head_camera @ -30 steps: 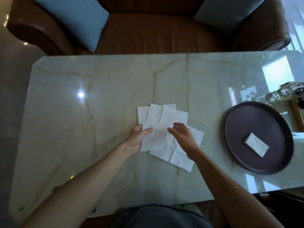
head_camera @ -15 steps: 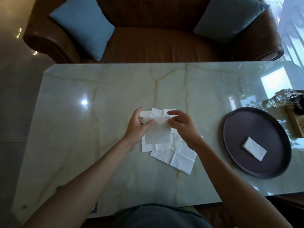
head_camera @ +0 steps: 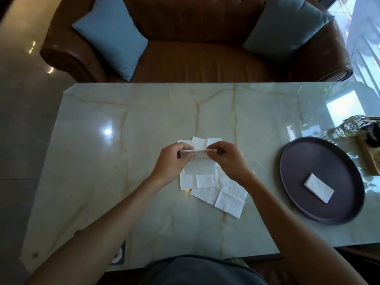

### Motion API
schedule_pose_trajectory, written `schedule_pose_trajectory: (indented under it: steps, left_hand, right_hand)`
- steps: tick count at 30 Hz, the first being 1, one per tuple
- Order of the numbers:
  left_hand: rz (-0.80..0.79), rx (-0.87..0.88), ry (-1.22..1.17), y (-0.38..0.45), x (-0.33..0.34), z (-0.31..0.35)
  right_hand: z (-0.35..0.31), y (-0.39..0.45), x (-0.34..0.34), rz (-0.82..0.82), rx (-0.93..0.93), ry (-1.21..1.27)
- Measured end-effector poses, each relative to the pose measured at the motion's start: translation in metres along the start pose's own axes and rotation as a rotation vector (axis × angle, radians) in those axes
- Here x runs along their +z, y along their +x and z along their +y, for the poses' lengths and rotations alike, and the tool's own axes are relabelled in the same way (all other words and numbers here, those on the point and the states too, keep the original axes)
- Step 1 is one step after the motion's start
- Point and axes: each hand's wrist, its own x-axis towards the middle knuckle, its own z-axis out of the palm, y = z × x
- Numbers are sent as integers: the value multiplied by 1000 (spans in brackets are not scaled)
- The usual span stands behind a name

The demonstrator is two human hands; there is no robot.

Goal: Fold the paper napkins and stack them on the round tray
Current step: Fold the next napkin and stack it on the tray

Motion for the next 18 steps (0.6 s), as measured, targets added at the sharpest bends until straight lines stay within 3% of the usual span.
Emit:
schedule_pose_trajectory:
  steps: [4,7,12,18]
  left_hand:
    - [-43,132,194,0,-5,-4]
    - [-103,139,230,2,-12,0]
    - [-248,108,115,1,-18,20]
    - [-240,55,-92,2,-25,18]
  right_hand:
    - [-1,-5,-4,1,-88,-90]
    - [-7,-8,-10,-19,-176,-158]
    - [-20,-6,-21,-158,-164,-173]
    - [-11,2,-42,-95,-42,-17]
